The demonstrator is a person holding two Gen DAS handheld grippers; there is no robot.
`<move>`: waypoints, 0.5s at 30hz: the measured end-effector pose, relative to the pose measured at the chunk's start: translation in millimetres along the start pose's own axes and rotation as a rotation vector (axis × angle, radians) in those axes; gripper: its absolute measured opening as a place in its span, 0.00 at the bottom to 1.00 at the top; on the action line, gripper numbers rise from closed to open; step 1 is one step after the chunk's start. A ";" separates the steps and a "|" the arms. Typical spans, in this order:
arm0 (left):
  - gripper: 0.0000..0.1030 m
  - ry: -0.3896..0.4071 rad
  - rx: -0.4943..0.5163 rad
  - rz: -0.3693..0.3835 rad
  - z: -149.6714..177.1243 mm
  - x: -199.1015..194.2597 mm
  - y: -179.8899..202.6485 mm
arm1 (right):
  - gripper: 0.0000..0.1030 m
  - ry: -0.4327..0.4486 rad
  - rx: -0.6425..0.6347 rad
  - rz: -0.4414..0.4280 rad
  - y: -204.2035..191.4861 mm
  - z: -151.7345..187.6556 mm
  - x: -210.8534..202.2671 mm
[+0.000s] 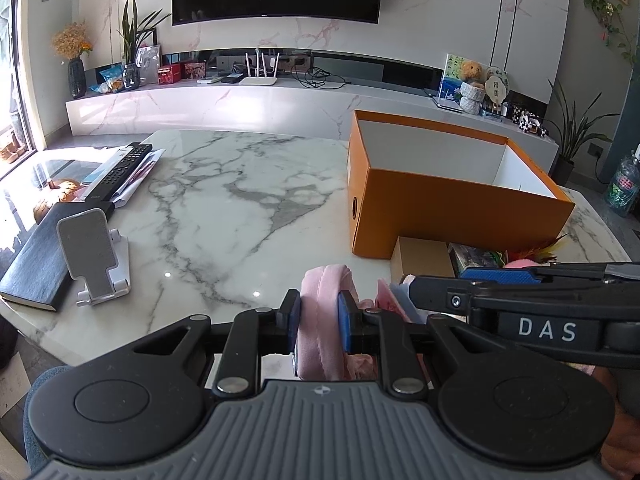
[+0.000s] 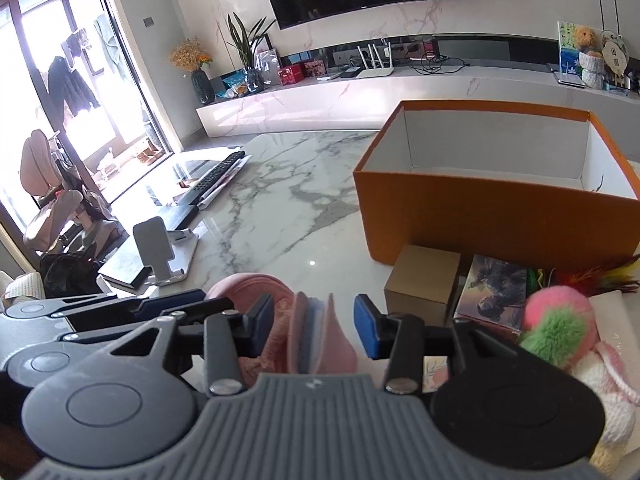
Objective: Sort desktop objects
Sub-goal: 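Carry the backpack in the left gripper while the right gripper carries the notebook over the orange box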
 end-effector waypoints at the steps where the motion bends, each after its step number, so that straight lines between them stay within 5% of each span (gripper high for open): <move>1: 0.21 0.000 0.001 -0.001 -0.1 0.0 0.0 | 0.51 -0.020 0.004 0.001 1.4 2.0 4.1; 11: 0.21 -0.004 -0.024 -0.010 0.5 -1.5 -8.2 | 0.50 -0.105 0.000 -0.055 -6.1 12.9 13.3; 13: 0.21 -0.004 -0.018 -0.007 0.3 -1.5 -7.3 | 0.45 -0.122 -0.014 -0.039 -7.4 15.4 19.1; 15: 0.21 -0.004 -0.014 -0.005 -0.5 -1.3 -6.8 | 0.27 -0.130 -0.016 -0.035 -7.3 15.7 22.0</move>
Point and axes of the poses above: each gripper's, at about its wrist camera, not at the fingertips, and x roughly the way its jaws point, y to its right, z to its underside, the point moved 7 cm from there along x, roughly the way its jaws point, and after that the axes turned 14 degrees about z, right-handed, at the moved point
